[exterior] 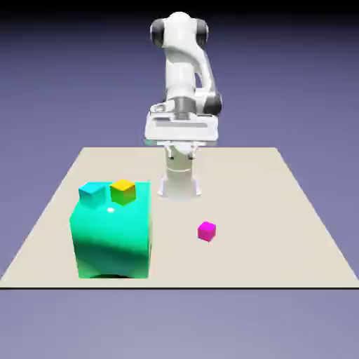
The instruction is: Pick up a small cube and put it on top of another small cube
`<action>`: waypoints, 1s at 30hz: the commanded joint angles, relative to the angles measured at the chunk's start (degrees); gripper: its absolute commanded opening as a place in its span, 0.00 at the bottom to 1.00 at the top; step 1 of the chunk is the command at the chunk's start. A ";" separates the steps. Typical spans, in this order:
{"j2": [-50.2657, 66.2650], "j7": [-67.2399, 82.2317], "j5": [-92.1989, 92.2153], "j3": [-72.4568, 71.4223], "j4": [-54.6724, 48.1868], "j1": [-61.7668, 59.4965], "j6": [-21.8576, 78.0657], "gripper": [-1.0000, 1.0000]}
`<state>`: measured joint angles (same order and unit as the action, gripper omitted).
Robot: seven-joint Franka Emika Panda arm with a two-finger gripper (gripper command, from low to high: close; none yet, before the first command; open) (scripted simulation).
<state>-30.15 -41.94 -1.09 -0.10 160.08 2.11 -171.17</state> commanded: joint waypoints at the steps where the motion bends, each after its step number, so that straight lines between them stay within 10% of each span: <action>1: 2.08 0.43 -0.90 -0.08 -0.76 1.18 2.36 0.50; 21: 43.18 8.87 -18.71 -1.74 -15.80 24.57 48.98 0.50; 27: 51.15 5.66 -23.27 0.85 -13.20 24.13 38.61 0.50; 28: 51.15 5.66 -23.28 0.85 -13.20 24.13 38.61 0.00; 30: 49.24 6.43 -22.18 0.23 -13.82 24.24 41.09 0.00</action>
<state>19.09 -35.42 -23.12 0.12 146.26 26.35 -130.07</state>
